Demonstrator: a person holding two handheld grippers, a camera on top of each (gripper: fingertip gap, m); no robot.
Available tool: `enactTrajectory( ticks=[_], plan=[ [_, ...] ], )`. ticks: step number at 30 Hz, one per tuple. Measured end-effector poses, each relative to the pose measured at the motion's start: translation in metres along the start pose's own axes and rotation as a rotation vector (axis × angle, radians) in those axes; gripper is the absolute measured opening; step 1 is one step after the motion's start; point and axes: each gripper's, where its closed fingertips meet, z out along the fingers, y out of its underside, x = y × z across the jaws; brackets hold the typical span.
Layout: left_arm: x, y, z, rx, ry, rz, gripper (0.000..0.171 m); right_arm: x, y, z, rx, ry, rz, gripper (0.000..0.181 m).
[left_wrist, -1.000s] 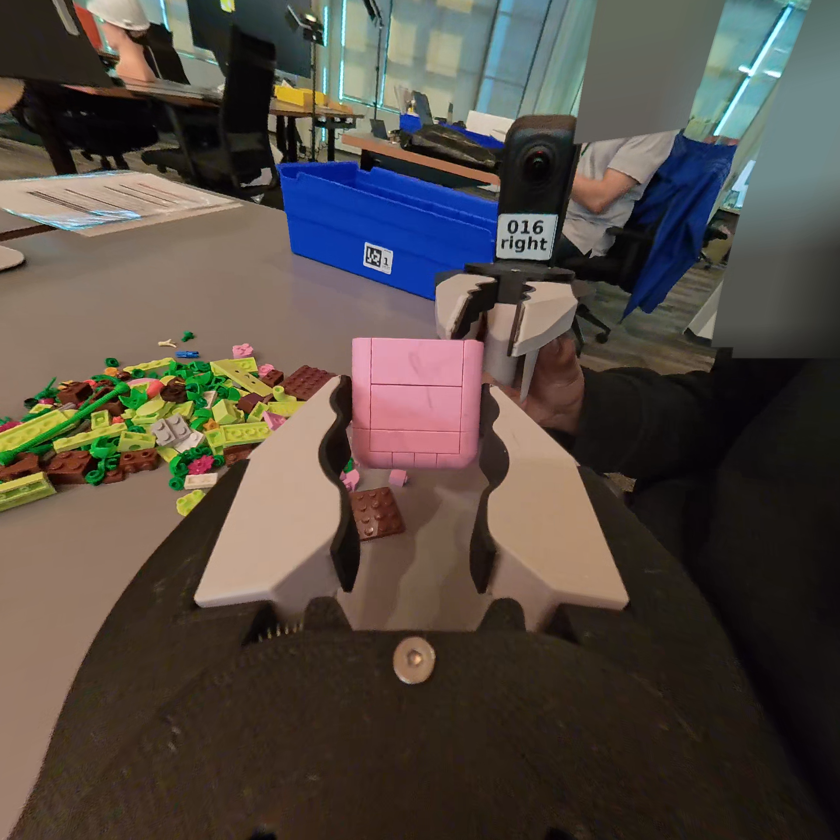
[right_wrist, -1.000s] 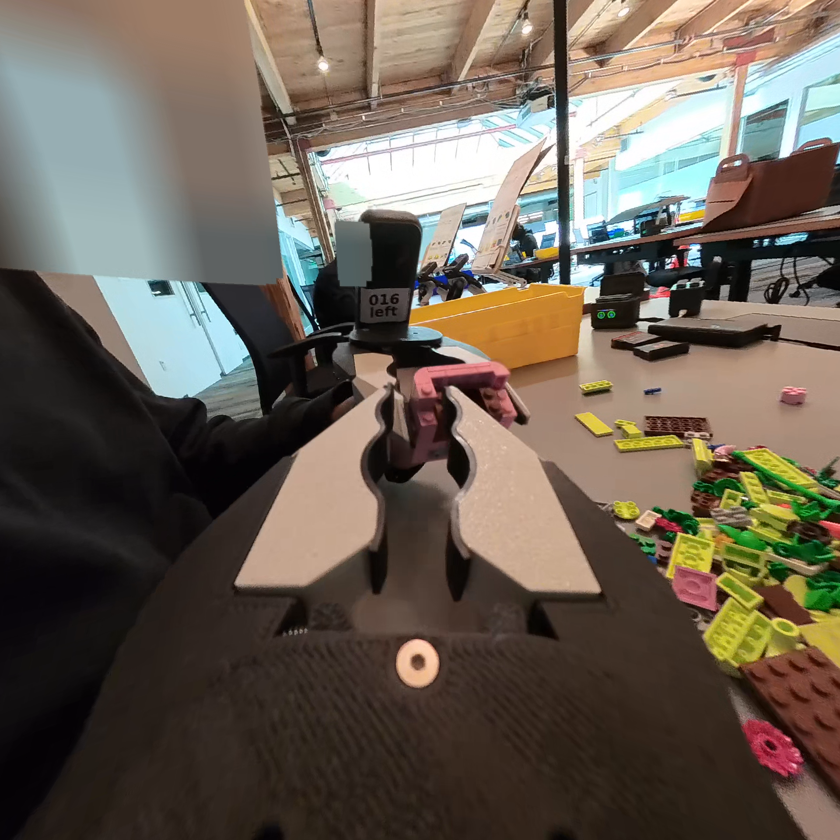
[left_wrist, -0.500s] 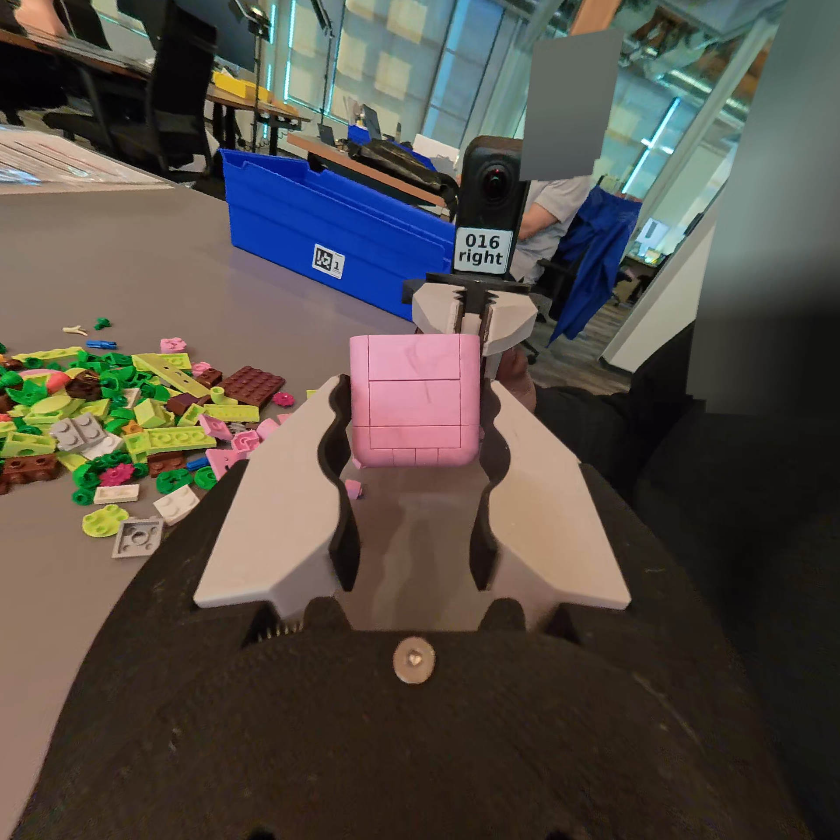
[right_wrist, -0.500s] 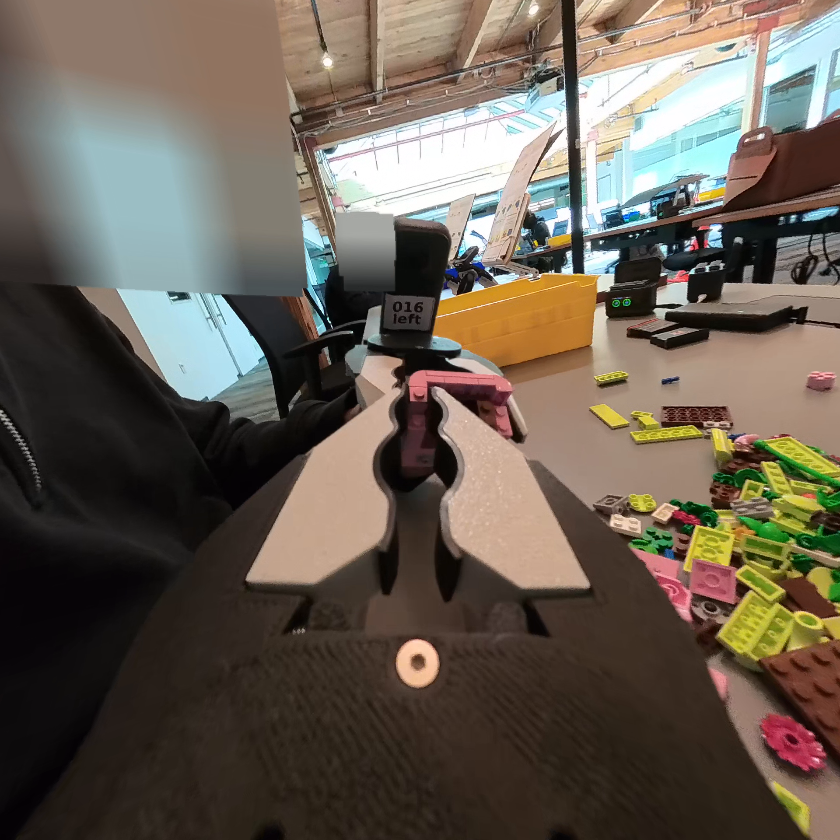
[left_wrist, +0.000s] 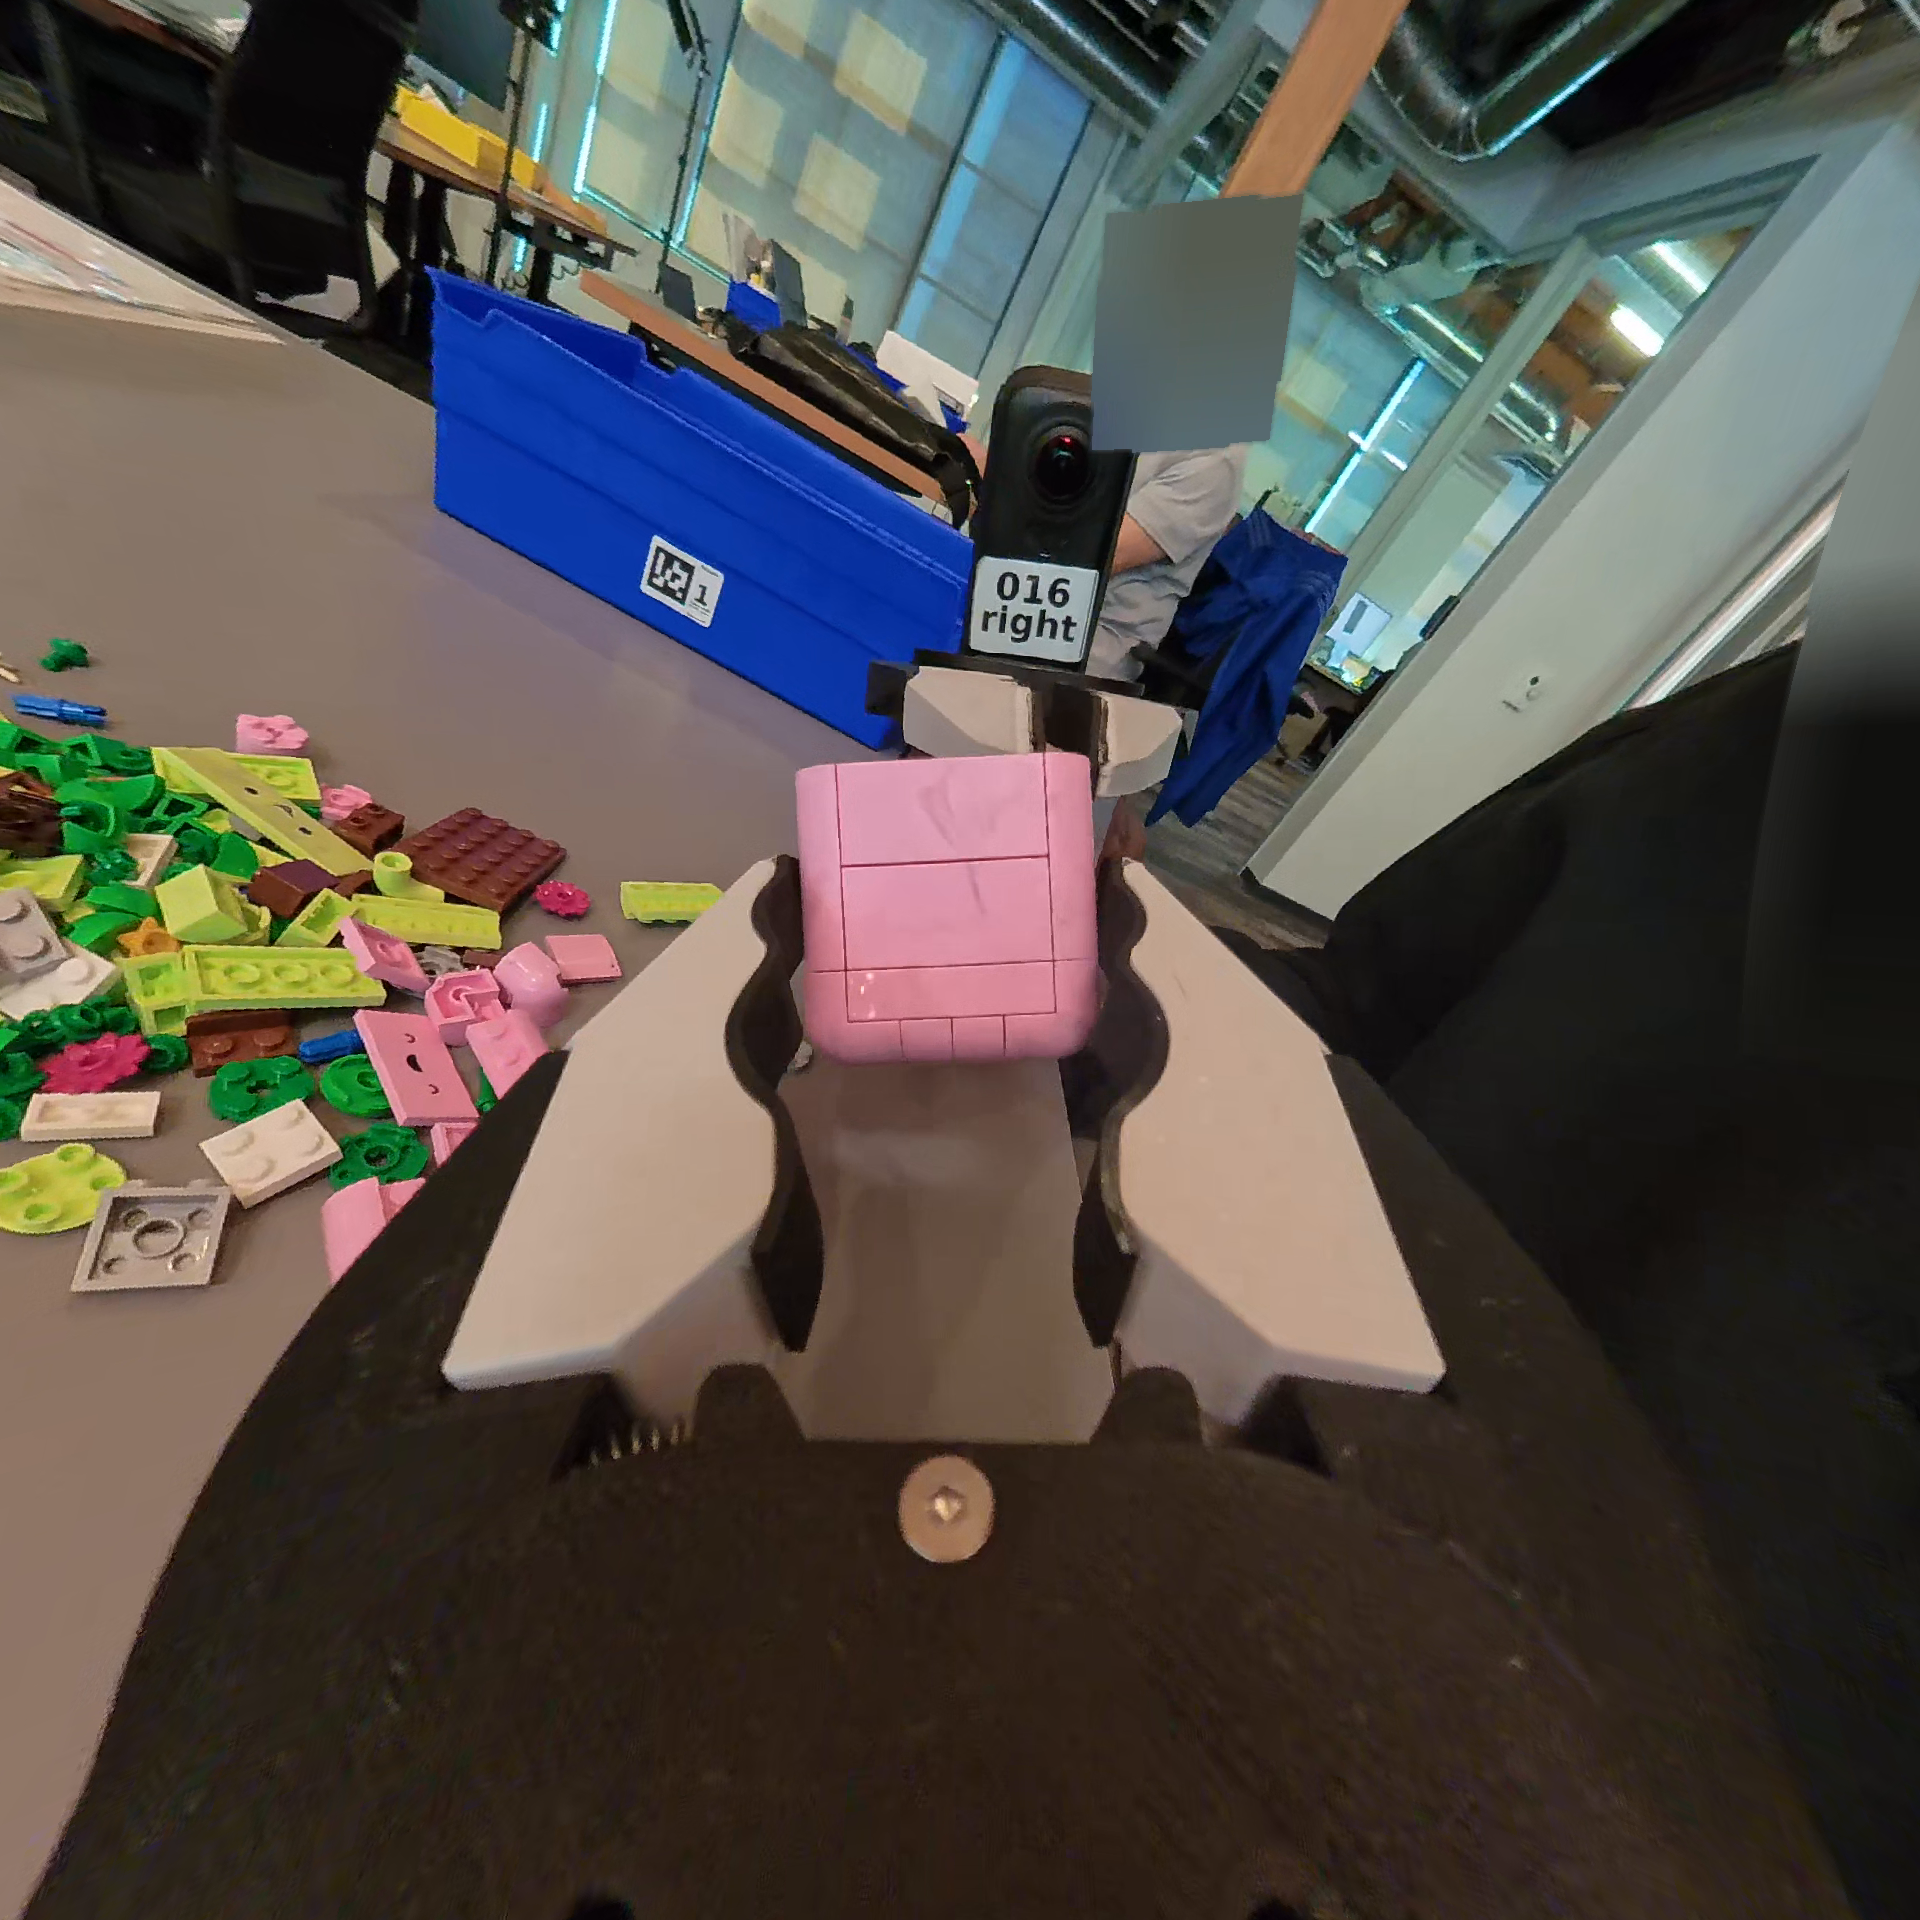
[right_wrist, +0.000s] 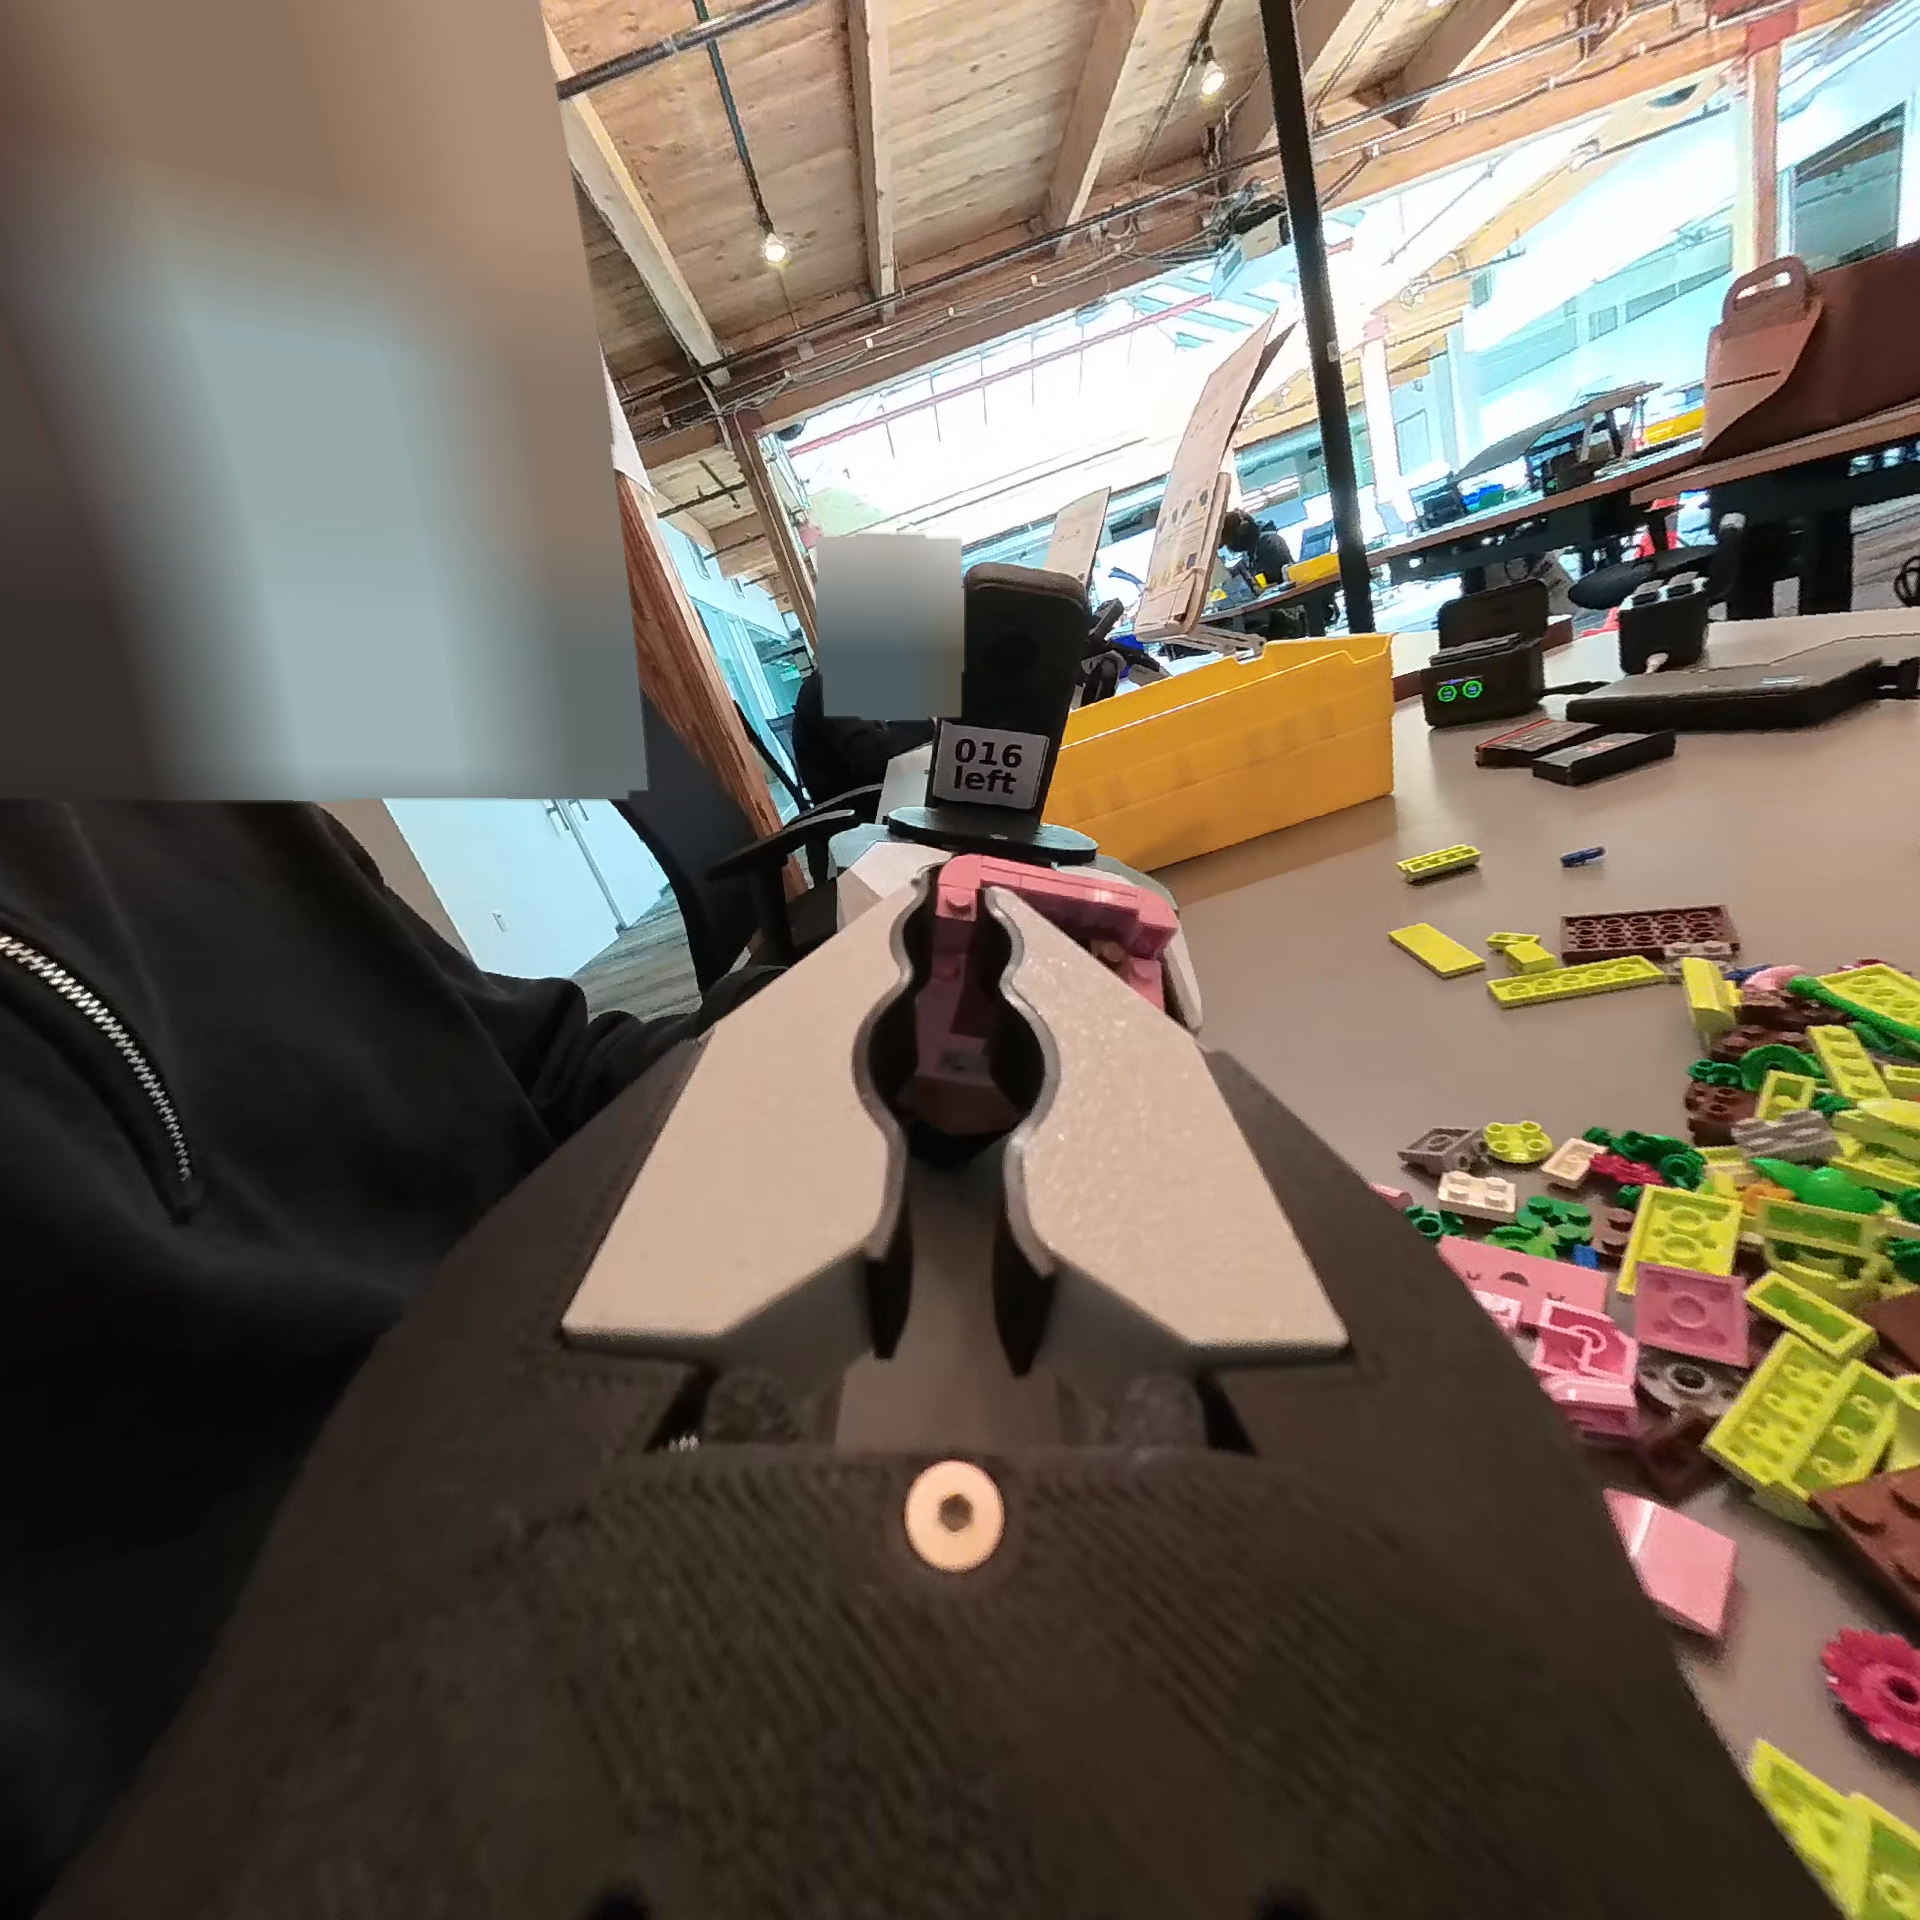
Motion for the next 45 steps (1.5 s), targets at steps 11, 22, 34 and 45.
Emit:
enactTrajectory(
  ticks=[11,22,34,45],
  plan=[
    [-0.001,0.013,0.003,-0.054,-0.008,-0.031,0.056,0.016,-0.047,-0.045,0.361,0.061,0.059,0.0],
    [-0.007,-0.004,-0.008,0.051,-0.019,-0.032,0.056,0.006,-0.004,-0.002,0.056,0.041,-0.001,0.011],
    [-0.009,0.007,0.0,-0.014,-0.055,0.02,0.055,0.005,0.009,0.006,-0.049,0.097,-0.101,0.005],
    [-0.015,0.011,0.006,-0.047,-0.102,0.036,0.057,0.01,0.009,-0.002,-0.062,0.136,-0.101,0.003]
  ],
)
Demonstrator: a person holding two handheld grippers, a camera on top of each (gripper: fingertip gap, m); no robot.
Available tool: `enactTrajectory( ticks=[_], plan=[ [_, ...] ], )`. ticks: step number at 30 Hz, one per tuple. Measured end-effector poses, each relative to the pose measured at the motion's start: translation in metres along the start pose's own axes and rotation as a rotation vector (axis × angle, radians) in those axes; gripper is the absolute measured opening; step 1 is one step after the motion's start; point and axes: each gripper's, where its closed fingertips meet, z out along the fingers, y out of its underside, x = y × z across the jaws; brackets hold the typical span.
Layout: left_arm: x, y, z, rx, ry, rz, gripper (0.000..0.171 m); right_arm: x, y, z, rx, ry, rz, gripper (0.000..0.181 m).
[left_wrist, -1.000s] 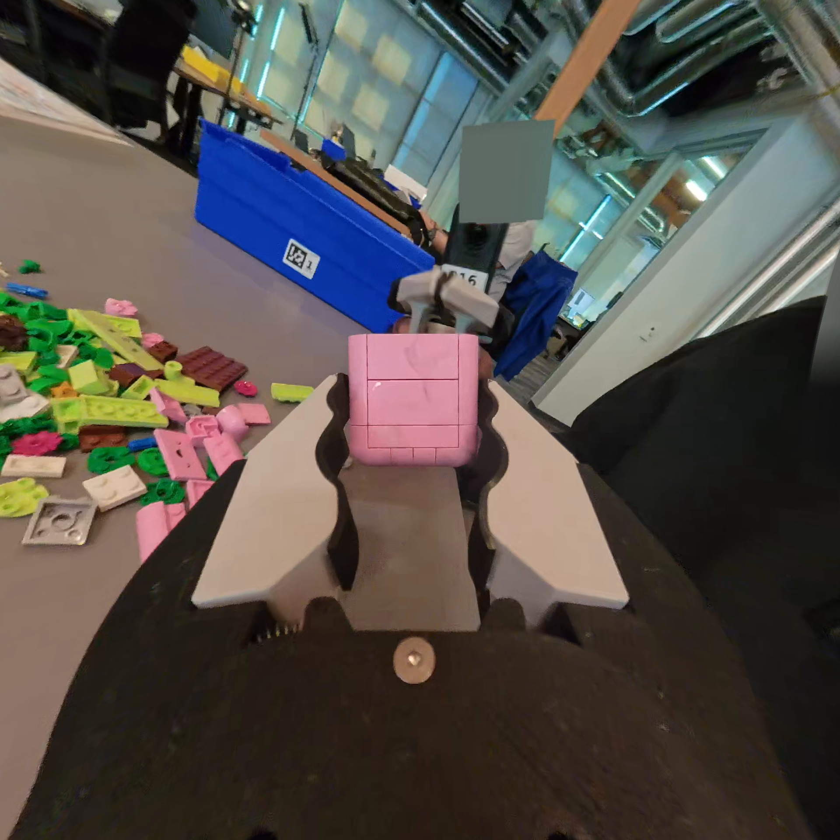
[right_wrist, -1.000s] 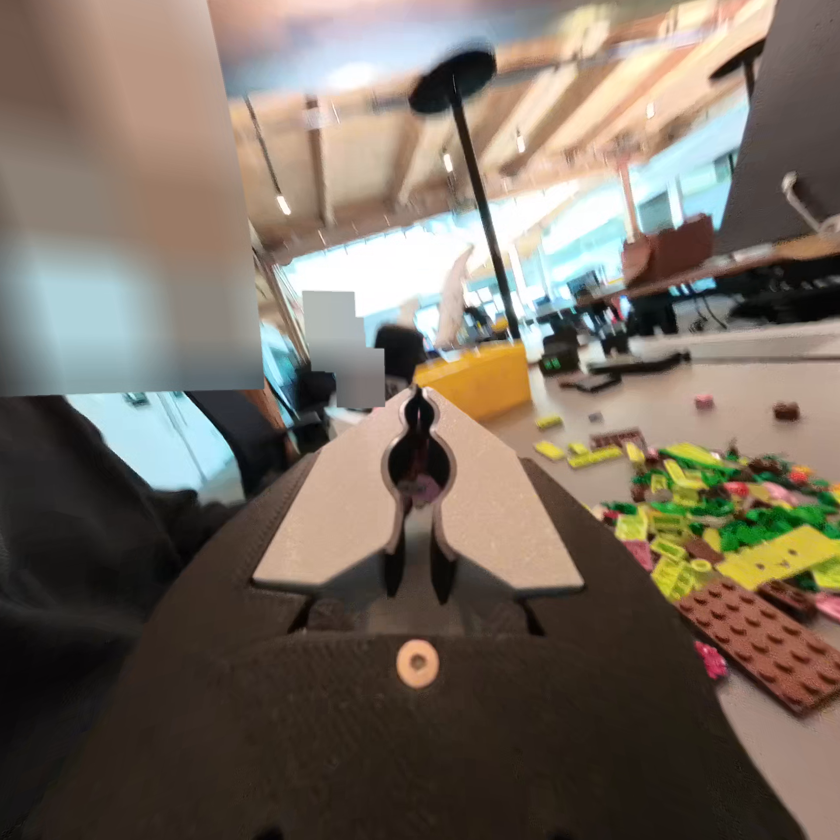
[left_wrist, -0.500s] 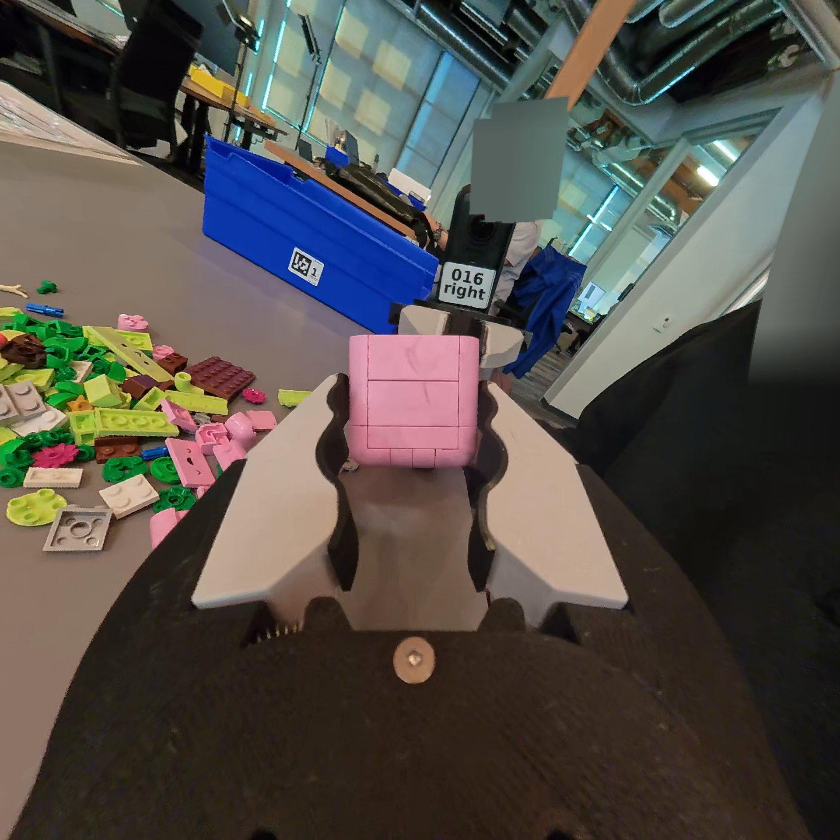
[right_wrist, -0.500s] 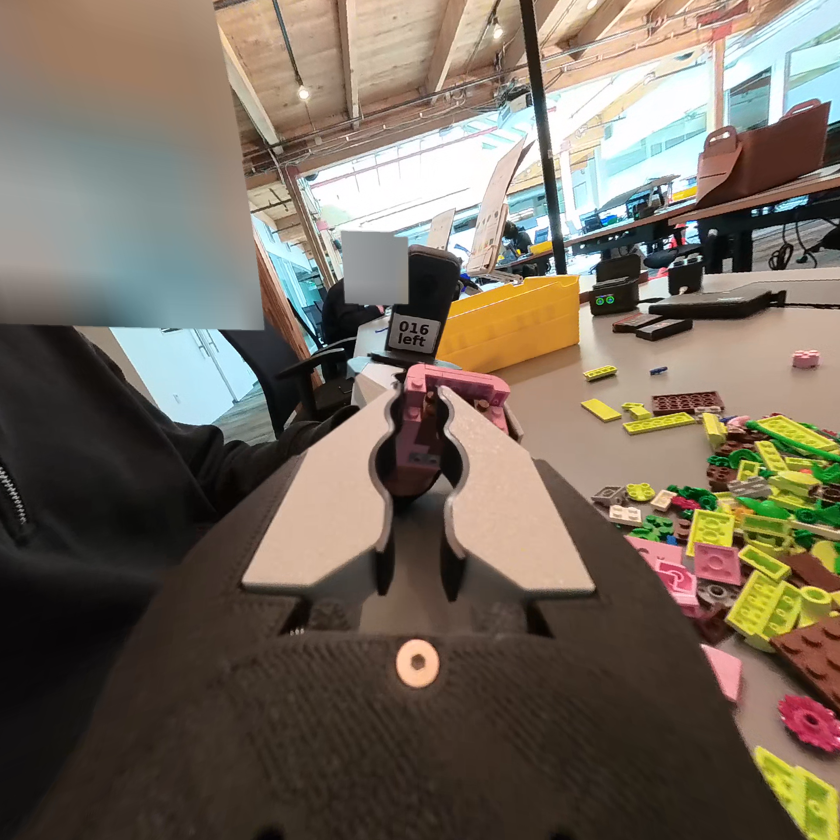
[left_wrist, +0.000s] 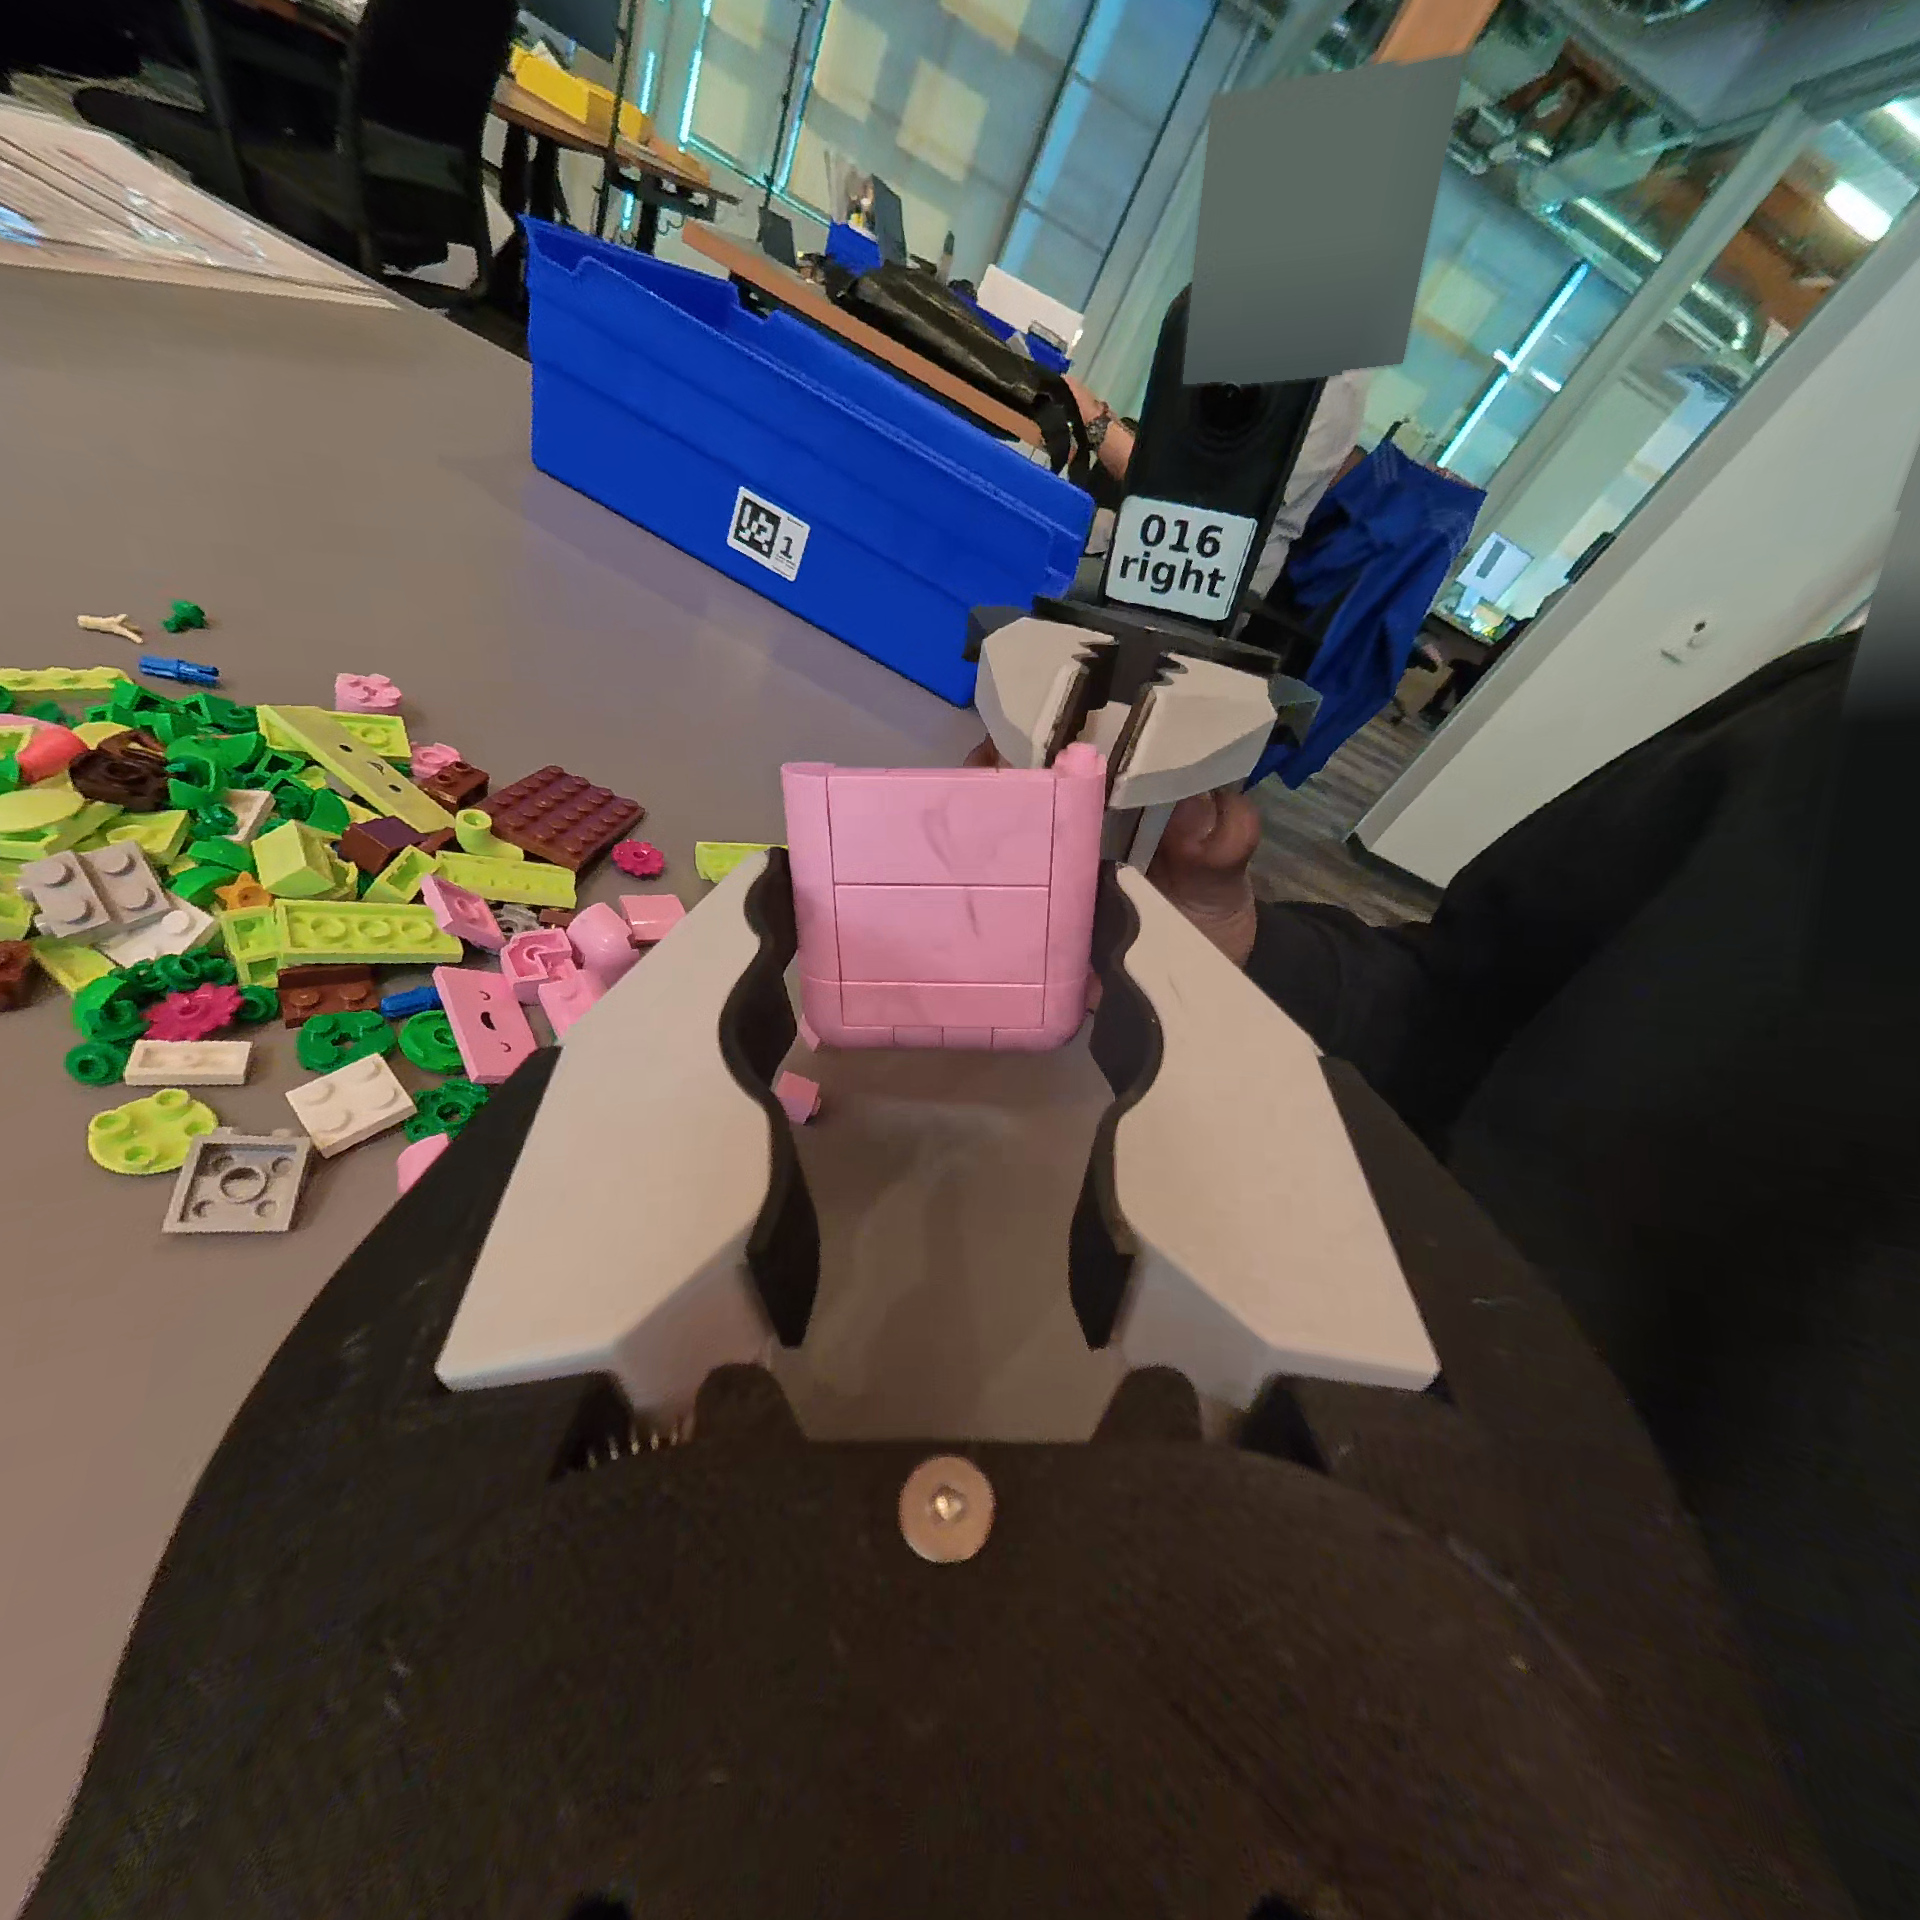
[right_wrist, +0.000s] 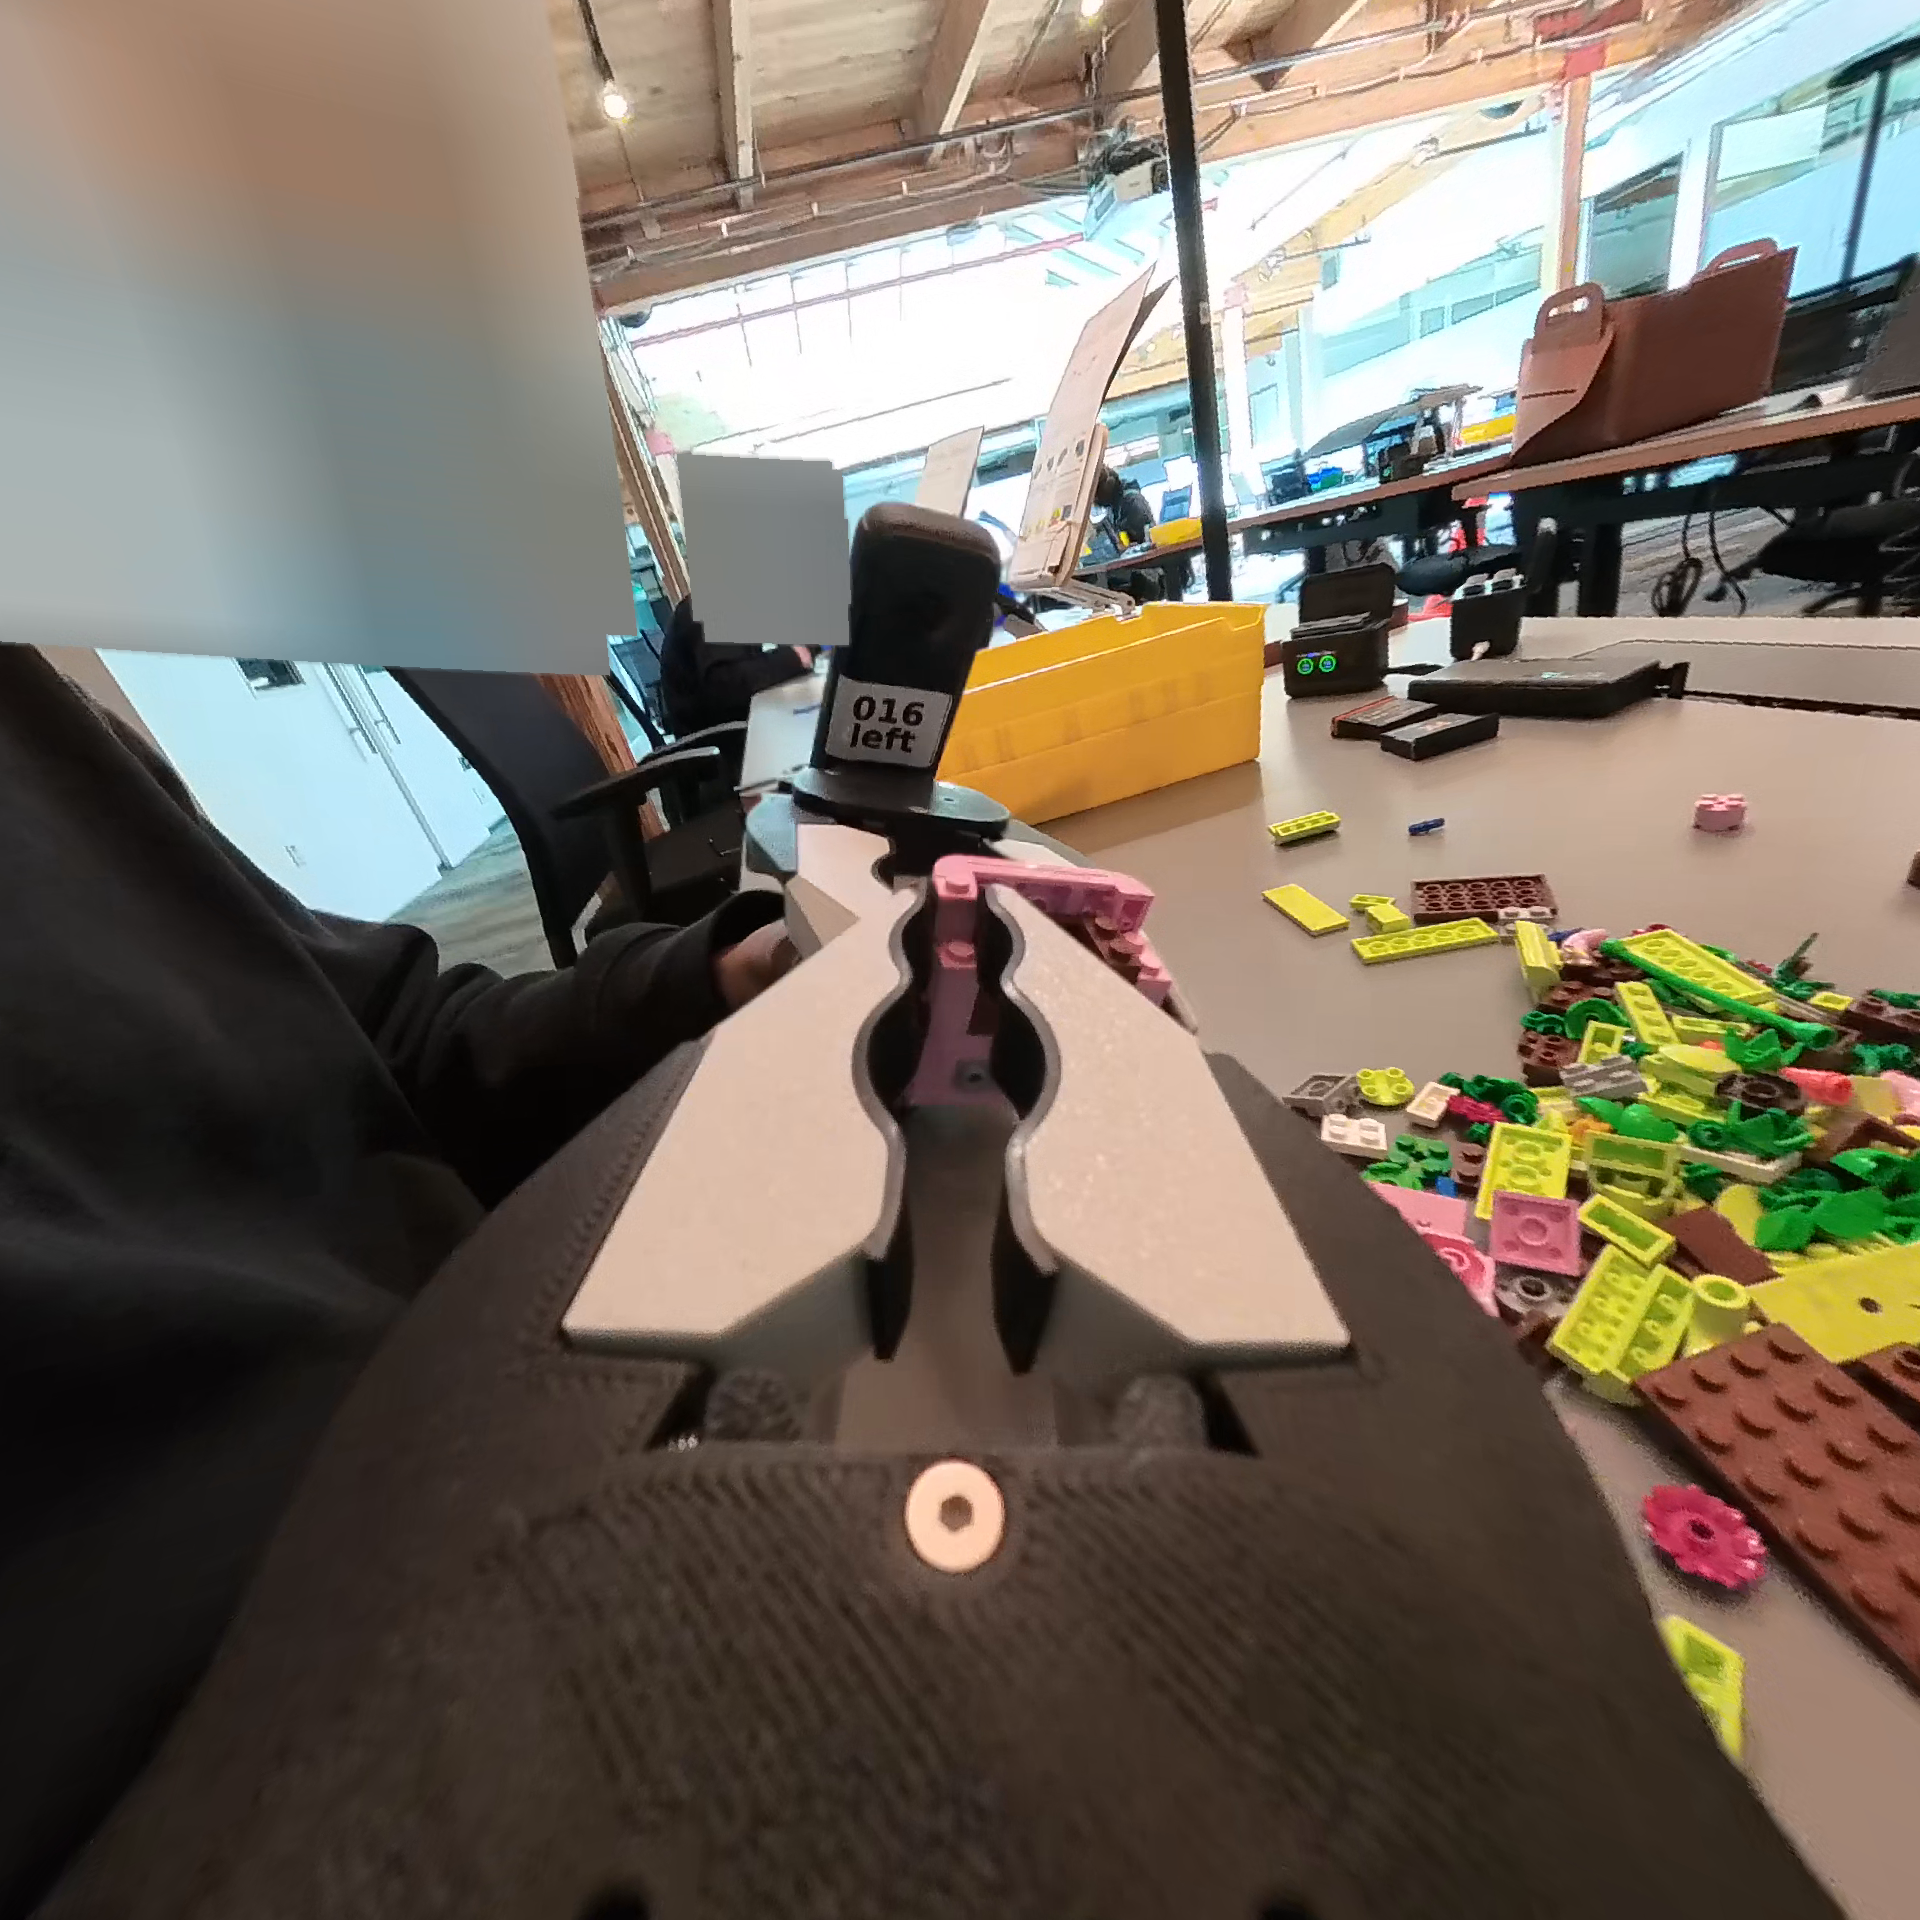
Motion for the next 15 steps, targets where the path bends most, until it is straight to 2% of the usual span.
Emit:
enactTrajectory(
  ticks=[4,5,6,7,9,12,15],
  plan=[
    [0.001,-0.001,-0.001,0.013,0.017,-0.025,0.057,0.001,-0.004,0.0,0.036,-0.001,0.026,0.003],
    [-0.003,0.007,0.0,-0.04,-0.006,-0.043,0.055,0.002,-0.013,-0.005,0.105,-0.005,0.053,0.004],
    [-0.001,0.009,0.0,-0.059,0.004,-0.032,0.055,0.01,-0.032,-0.02,0.252,0.002,0.106,0.003],
    [0.004,0.003,-0.002,-0.011,0.016,-0.008,0.055,0.022,-0.039,-0.033,0.311,0.001,0.181,0.003],
    [0.008,-0.003,-0.005,0.037,0.068,-0.051,0.056,0.03,-0.034,-0.038,0.261,0.028,0.189,0.003],
    [0.001,-0.002,-0.006,0.025,0.021,-0.028,0.055,0.03,-0.017,-0.024,0.105,0.134,0.044,0.004],
    [0.003,-0.008,-0.009,0.068,0.043,-0.032,0.055,0.04,-0.011,-0.022,0.048,0.201,0.047,0.004]
  ],
)
